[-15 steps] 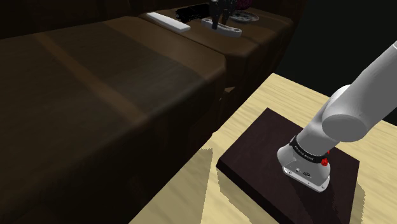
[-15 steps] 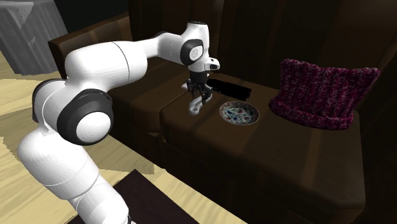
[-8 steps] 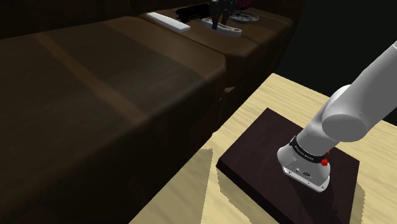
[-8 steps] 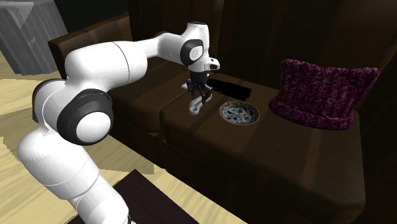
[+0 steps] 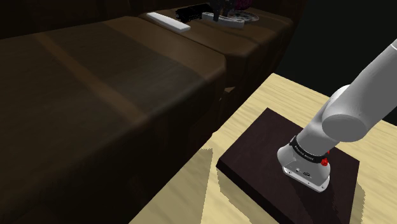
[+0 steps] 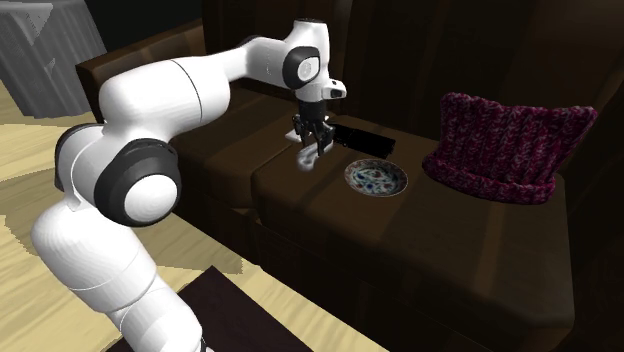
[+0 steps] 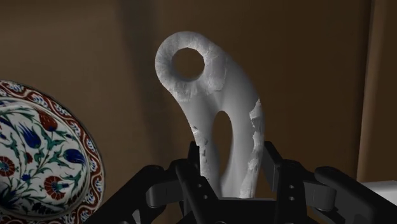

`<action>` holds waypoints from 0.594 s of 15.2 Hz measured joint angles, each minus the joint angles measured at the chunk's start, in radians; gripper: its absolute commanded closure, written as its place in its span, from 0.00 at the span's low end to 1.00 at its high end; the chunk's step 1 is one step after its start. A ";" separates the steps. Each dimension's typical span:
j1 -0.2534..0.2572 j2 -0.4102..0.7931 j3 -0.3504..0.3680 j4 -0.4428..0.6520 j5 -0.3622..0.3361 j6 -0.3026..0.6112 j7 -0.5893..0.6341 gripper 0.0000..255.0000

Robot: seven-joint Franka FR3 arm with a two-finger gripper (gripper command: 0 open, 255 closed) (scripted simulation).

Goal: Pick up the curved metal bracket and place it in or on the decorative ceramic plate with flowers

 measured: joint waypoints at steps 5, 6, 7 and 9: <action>0.000 0.018 0.000 0.092 0.000 -0.074 0.000 1.00; -0.001 0.021 -0.001 0.110 0.000 -0.089 -0.001 1.00; 0.000 0.027 0.000 0.129 0.000 -0.102 0.000 1.00; 0.000 0.039 0.000 0.174 0.000 -0.135 0.001 1.00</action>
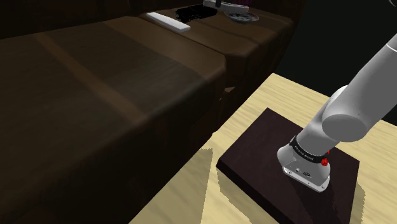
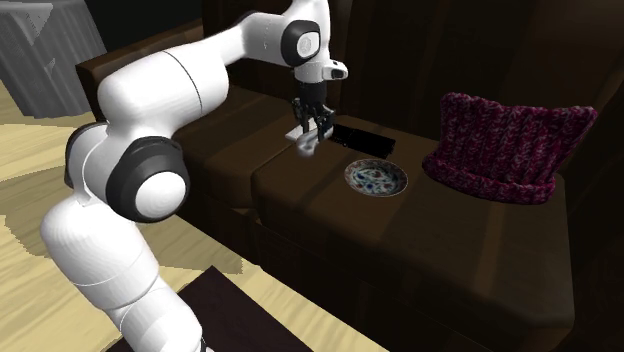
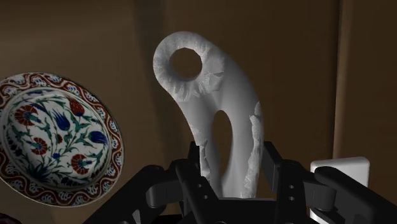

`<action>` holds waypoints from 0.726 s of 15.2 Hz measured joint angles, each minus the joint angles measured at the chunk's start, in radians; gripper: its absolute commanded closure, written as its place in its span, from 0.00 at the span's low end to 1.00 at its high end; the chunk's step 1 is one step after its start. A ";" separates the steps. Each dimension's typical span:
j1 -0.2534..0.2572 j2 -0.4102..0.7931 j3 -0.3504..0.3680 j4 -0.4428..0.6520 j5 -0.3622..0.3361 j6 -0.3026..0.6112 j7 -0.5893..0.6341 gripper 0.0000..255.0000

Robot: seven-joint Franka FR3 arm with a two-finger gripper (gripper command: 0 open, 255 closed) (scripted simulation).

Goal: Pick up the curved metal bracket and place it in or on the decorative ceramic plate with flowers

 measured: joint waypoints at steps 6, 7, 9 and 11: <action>-0.024 0.033 -0.024 0.091 0.002 -0.059 -0.048 1.00; -0.037 0.039 -0.036 0.104 0.004 -0.066 -0.071 1.00; -0.062 0.062 -0.060 0.144 0.008 -0.083 -0.118 1.00; -0.088 0.099 -0.083 0.193 0.014 -0.095 -0.166 1.00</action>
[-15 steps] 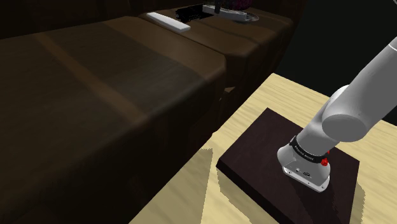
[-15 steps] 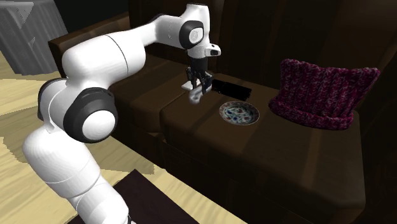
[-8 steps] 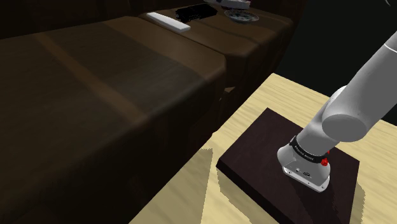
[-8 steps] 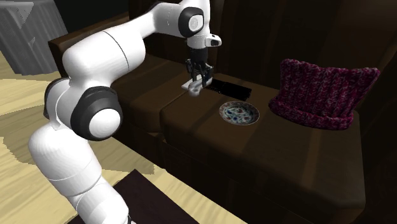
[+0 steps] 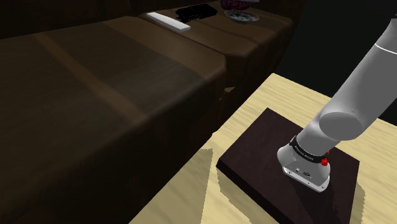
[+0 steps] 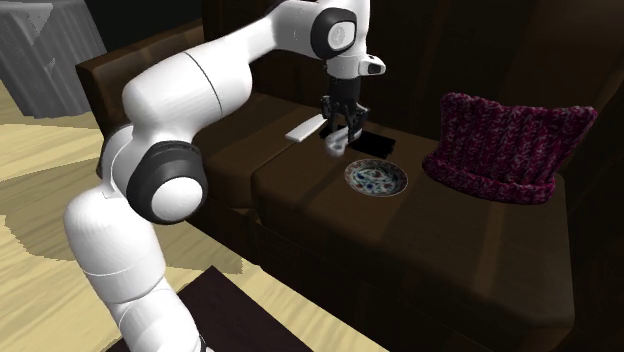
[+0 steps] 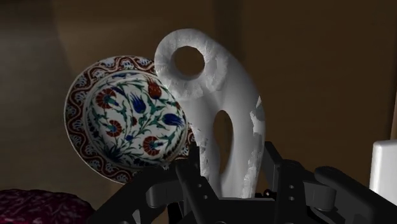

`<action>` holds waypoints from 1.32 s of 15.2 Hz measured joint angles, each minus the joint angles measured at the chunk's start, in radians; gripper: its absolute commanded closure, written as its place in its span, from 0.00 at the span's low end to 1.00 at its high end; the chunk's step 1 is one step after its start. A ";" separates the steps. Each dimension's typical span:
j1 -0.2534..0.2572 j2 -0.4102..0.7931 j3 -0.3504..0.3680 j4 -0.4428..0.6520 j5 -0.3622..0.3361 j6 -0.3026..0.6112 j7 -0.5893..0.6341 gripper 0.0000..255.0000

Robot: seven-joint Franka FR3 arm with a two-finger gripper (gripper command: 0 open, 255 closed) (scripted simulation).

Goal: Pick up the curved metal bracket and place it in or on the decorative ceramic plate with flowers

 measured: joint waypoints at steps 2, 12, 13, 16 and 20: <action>-0.027 0.031 -0.021 0.041 0.007 -0.011 -0.046 1.00; -0.106 0.084 -0.075 0.060 0.026 0.019 -0.177 1.00; -0.105 0.083 -0.074 0.046 0.025 0.033 -0.176 1.00; -0.102 0.061 -0.073 -0.028 0.021 0.085 -0.175 1.00; -0.099 0.033 -0.072 -0.122 0.017 0.151 -0.175 1.00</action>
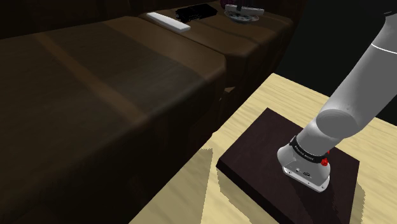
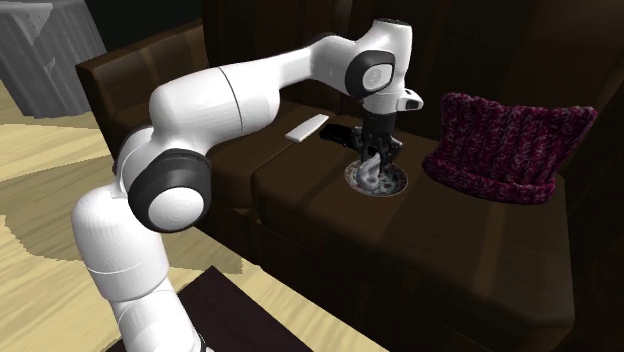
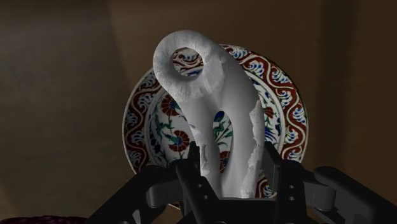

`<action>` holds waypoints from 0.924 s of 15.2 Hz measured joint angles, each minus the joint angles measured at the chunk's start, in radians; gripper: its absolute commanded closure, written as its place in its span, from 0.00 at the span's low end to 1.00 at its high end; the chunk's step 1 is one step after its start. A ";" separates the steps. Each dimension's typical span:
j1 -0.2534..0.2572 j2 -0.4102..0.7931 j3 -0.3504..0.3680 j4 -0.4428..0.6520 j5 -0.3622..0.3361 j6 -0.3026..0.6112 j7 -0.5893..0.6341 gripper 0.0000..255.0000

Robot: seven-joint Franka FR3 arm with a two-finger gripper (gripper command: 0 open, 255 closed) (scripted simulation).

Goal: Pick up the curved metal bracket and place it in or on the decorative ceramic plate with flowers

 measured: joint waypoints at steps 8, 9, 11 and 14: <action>0.002 -0.011 0.001 -0.050 -0.001 0.041 0.001 1.00; 0.002 -0.011 0.001 -0.049 -0.001 0.042 0.001 0.00; 0.001 -0.009 0.001 -0.049 -0.001 0.041 0.001 0.00; 0.001 -0.009 0.001 -0.049 -0.001 0.041 0.000 0.00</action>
